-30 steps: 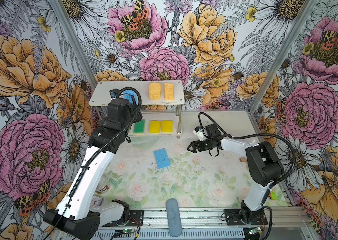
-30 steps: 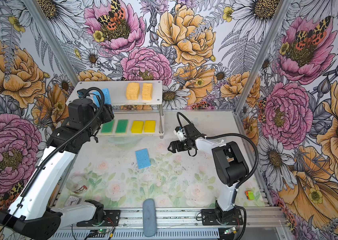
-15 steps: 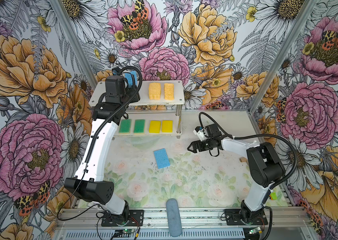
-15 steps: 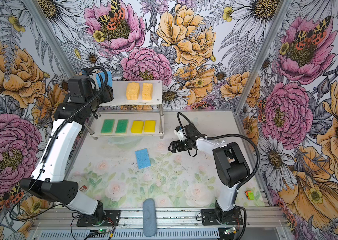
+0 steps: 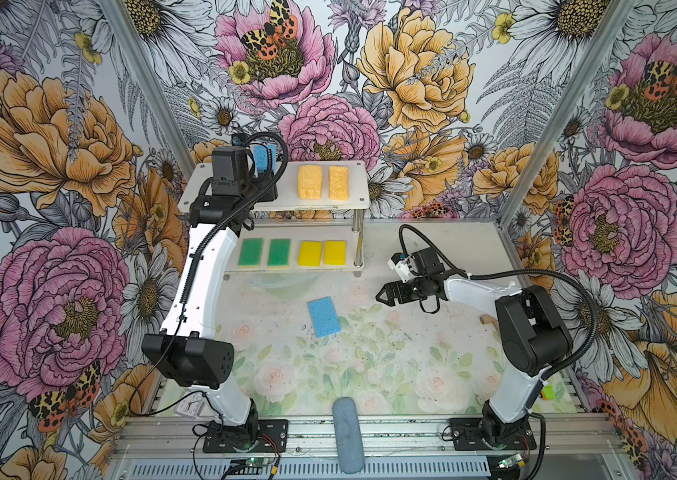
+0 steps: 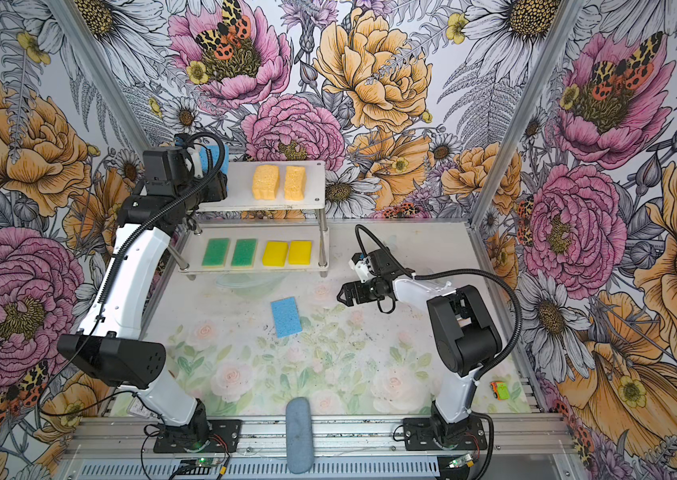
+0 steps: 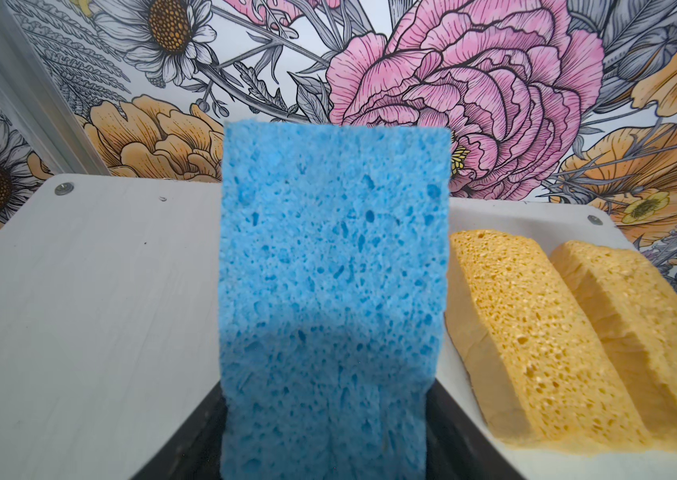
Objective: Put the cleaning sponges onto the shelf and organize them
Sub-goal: 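Hold the blue sponge above the shelf top beside the yellow-orange sponges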
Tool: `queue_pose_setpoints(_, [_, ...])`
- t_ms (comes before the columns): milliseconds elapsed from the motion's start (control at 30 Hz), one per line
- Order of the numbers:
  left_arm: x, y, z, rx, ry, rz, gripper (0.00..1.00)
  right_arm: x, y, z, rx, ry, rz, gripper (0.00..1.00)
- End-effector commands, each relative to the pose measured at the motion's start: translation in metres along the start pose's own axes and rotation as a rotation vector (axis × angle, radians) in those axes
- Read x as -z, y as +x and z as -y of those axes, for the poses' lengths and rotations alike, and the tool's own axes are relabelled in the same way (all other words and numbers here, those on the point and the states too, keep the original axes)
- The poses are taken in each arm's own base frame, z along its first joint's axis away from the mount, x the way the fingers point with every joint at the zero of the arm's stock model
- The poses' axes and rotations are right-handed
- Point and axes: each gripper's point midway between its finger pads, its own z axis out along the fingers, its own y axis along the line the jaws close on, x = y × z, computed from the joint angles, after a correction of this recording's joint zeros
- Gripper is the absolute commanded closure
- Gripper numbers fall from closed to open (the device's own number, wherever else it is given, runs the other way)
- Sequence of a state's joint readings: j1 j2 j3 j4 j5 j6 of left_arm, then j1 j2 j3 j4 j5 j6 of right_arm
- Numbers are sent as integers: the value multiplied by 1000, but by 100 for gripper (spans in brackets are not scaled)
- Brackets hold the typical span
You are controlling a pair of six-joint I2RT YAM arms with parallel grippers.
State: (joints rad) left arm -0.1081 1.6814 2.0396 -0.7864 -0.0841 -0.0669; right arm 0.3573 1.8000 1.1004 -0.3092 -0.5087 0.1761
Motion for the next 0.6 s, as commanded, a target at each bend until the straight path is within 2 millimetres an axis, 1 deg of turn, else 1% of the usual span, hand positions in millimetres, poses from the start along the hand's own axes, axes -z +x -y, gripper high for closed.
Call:
queue_pose_setpoints(0, [0,-10,1,-23,13,25,35,4,-5,-5,15,3,24,4])
queue_pose_setpoints(200, [-18,4,5,-19,27,-16,35,4,-4,-4,15,6,22,4])
queue_pose_setpoints(367, [-30,13,2,-21,15,-44,35,4,-3,-3,13,9,20,4])
queue_pose_setpoints(567, [-37,19,2,-15,11,-60,35,4,-3,-3,15,8,19,4])
